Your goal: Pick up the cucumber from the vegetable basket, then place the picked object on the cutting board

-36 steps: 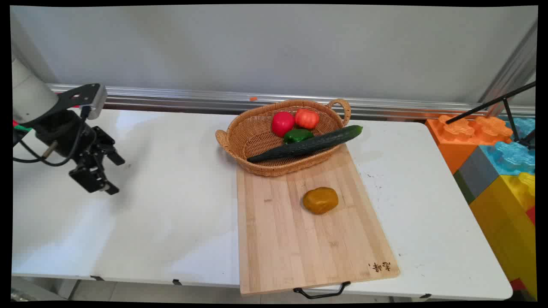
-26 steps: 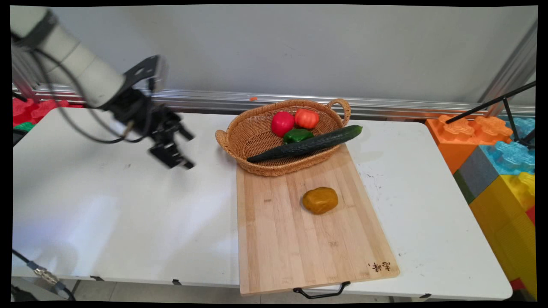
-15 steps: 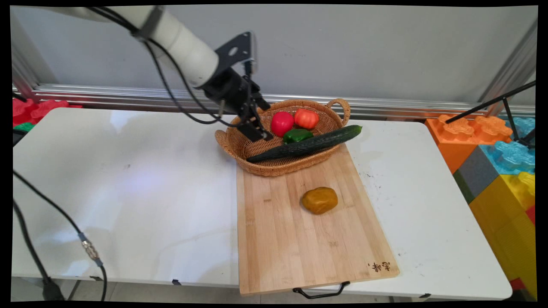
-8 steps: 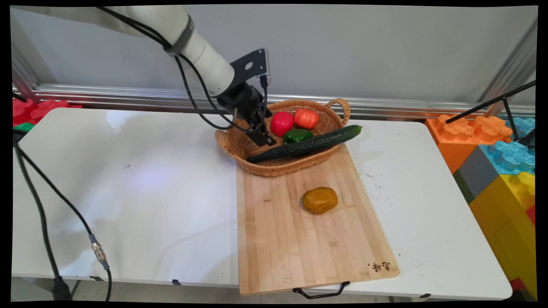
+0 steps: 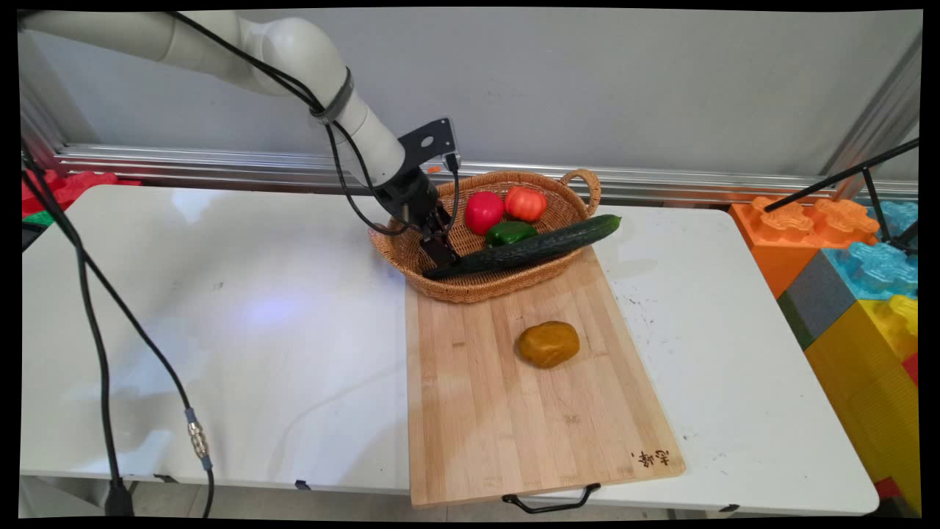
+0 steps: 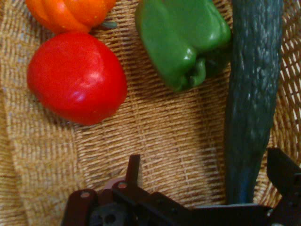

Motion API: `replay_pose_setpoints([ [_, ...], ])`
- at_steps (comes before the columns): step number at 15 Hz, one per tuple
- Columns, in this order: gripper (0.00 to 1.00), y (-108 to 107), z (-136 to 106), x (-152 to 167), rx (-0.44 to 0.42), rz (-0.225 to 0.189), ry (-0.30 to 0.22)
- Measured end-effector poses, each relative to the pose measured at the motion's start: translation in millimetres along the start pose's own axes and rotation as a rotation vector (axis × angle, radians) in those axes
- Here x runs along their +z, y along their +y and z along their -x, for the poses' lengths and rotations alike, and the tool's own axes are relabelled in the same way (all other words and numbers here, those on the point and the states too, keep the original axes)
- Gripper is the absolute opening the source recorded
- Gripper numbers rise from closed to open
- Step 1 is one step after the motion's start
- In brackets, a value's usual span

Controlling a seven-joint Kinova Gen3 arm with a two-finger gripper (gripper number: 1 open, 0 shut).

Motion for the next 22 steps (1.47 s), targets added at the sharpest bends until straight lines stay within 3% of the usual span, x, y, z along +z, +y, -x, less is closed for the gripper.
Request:
replay_pose_setpoints([
  [8,1.00,-14,-2,24,-0.080,0.100,0.031],
  [15,1.00,-15,-5,42,-0.098,0.152,0.072],
  [16,0.00,-16,-6,43,-0.100,0.157,0.080],
  [22,0.00,-16,-3,35,-0.117,0.170,0.100],
])
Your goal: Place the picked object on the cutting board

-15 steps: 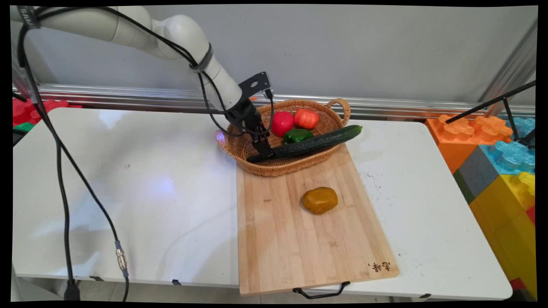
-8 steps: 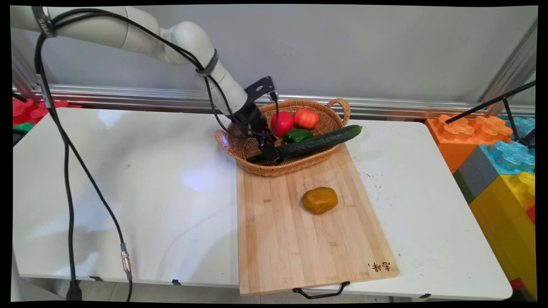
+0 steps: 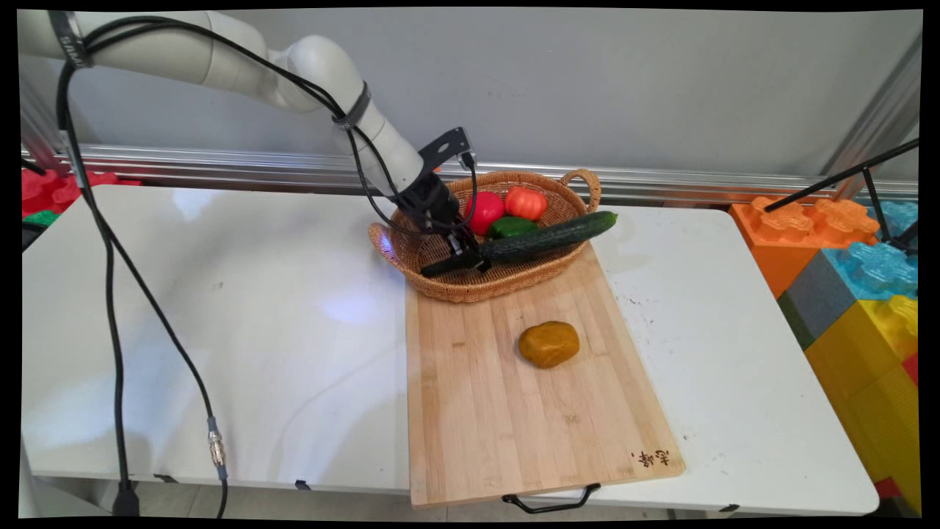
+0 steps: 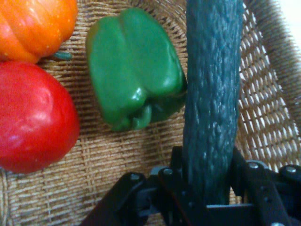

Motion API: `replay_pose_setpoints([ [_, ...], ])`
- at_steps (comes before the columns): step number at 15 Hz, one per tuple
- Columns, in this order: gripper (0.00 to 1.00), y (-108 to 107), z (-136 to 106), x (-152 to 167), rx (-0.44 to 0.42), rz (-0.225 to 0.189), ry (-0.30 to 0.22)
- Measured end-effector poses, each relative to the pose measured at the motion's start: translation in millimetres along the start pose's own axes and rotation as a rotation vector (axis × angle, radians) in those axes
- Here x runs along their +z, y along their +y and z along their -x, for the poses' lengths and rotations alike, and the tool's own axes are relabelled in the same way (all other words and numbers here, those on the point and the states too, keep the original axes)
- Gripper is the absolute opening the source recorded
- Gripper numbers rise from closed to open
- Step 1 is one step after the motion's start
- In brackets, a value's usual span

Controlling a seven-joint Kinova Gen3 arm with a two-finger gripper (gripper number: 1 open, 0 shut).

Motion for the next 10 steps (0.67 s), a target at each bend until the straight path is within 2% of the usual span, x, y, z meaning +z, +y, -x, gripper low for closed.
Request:
replay_pose_setpoints([
  [2,0.00,6,0,-10,-0.015,-0.001,0.009],
  [6,0.00,29,-10,-34,-0.035,0.007,0.063],
  [10,0.00,66,-32,-63,-0.028,0.025,0.134],
])
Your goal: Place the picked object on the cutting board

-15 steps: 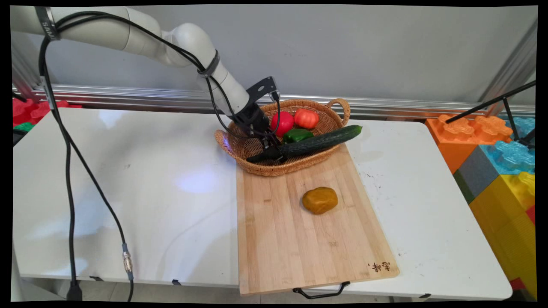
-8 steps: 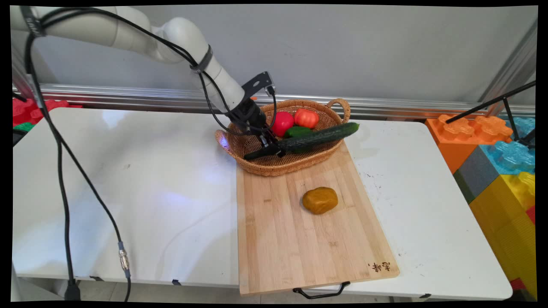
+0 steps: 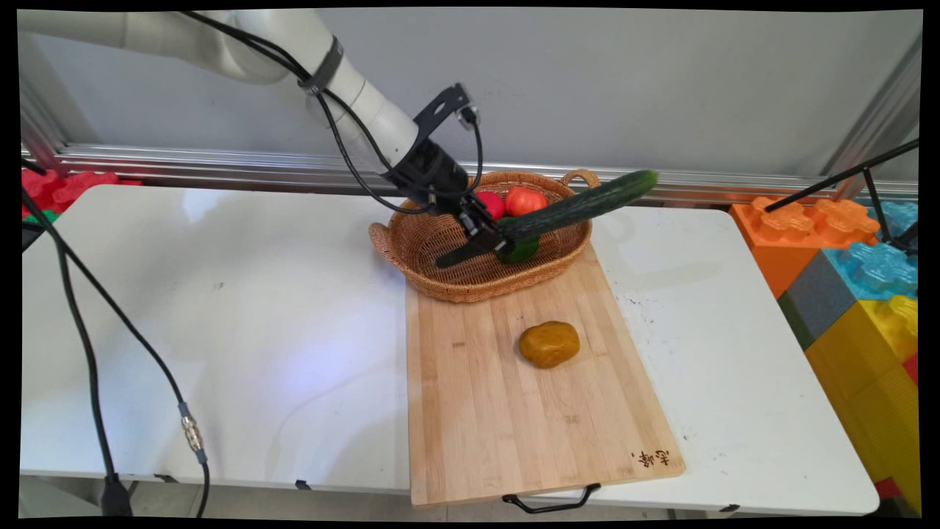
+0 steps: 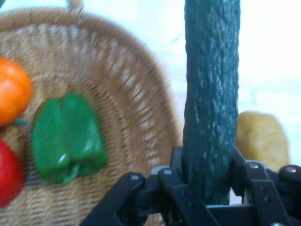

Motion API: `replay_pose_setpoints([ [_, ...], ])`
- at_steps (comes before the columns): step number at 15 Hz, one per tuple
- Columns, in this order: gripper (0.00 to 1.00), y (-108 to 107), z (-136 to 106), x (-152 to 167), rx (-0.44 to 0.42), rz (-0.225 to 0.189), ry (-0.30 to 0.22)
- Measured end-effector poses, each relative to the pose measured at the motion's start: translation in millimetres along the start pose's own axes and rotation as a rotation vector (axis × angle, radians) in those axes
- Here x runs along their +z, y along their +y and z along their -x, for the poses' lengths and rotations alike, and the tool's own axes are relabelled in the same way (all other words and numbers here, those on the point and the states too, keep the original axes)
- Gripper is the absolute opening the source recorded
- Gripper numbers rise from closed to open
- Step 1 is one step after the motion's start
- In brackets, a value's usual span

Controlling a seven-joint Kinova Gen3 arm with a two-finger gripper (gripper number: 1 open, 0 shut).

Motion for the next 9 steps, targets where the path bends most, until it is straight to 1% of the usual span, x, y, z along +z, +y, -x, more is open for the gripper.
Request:
replay_pose_setpoints([
  [3,0.00,24,-12,-8,0.017,0.010,0.023],
  [5,0.00,49,-21,-13,0.041,0.019,0.028],
  [7,0.00,76,-25,-16,0.051,0.032,0.010],
  [9,0.00,104,-21,-16,0.045,0.052,-0.027],
])
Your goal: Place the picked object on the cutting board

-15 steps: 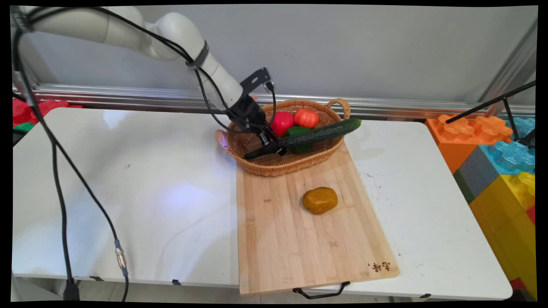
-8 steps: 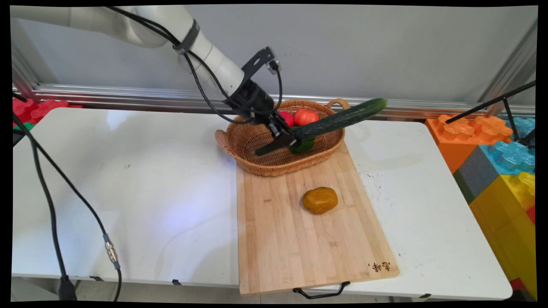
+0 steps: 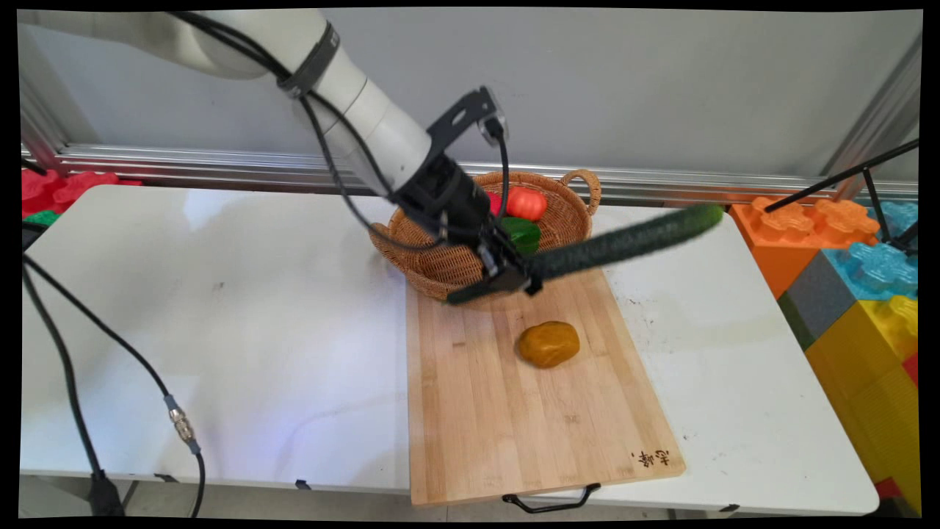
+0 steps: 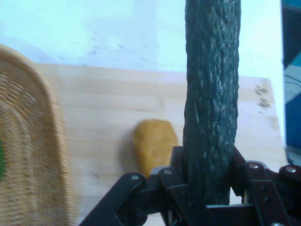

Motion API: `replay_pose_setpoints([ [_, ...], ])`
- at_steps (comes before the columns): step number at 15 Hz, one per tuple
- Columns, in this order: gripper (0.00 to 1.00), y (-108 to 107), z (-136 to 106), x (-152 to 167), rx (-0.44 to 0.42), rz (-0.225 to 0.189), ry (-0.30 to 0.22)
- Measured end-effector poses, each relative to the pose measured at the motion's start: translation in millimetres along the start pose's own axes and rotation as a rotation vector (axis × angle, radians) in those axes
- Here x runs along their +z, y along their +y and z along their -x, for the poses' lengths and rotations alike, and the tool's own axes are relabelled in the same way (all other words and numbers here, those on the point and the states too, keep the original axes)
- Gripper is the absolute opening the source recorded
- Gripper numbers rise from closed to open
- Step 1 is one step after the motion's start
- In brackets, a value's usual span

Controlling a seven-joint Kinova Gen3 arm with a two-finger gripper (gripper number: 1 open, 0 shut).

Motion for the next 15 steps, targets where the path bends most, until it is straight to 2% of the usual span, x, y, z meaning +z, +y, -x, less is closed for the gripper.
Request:
replay_pose_setpoints([
  [3,0.00,35,12,9,-0.009,0.023,-0.049],
  [7,0.00,62,36,28,-0.005,0.027,-0.103],
  [10,0.00,69,56,49,0.015,0.019,-0.127],
  [15,0.00,68,81,84,0.076,-0.011,-0.158],
])
